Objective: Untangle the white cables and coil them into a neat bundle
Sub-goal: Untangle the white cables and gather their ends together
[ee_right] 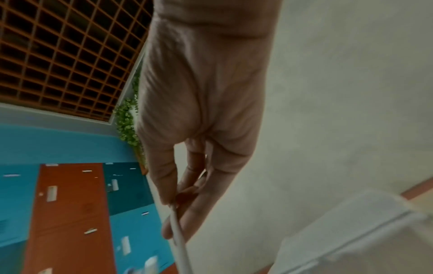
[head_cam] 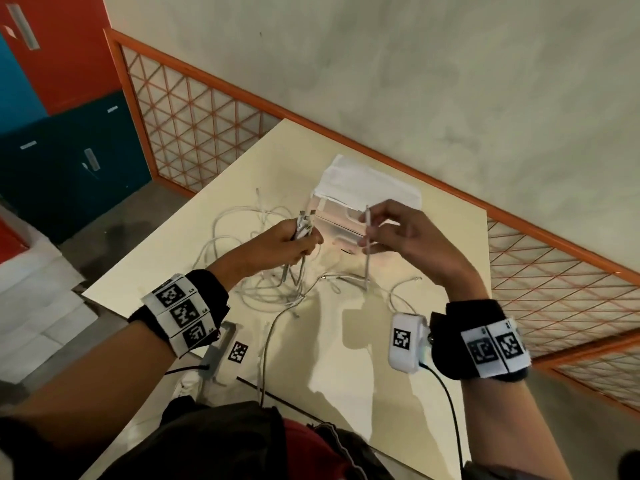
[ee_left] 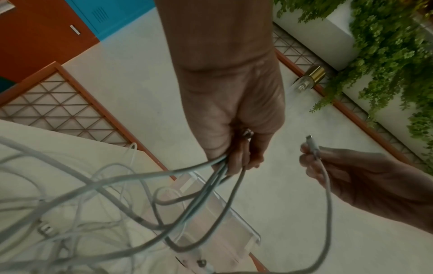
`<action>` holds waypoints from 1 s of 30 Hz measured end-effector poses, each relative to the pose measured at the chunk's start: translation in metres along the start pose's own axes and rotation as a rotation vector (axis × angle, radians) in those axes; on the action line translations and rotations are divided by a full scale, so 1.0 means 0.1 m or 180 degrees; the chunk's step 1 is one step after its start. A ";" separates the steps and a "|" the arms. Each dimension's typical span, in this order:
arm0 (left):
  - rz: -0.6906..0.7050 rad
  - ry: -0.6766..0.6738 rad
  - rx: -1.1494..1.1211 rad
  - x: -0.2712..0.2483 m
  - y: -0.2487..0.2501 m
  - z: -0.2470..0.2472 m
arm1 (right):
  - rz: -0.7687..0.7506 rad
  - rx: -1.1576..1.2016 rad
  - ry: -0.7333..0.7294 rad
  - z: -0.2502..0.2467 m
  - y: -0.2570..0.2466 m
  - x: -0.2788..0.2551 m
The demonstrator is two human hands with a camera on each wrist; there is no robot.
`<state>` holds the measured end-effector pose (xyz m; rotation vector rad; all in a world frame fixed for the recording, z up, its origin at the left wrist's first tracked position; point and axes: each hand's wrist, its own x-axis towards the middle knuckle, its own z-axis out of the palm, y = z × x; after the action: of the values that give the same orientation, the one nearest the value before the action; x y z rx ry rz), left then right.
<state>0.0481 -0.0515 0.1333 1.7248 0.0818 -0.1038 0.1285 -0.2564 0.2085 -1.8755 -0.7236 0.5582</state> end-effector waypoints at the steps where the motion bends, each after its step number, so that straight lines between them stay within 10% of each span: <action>1: 0.0096 -0.0039 -0.0016 -0.01 0.01 0.01 | -0.0029 0.0067 -0.0042 0.09 -0.04 0.03; 30: 0.0573 -0.0159 0.0171 0.04 0.12 0.06 | -0.0131 0.0247 -0.0001 0.30 0.05 0.12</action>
<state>0.0532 -0.0592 0.1437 1.7740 -0.1139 -0.0161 0.1186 -0.2298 0.1919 -1.7851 -0.7292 0.5526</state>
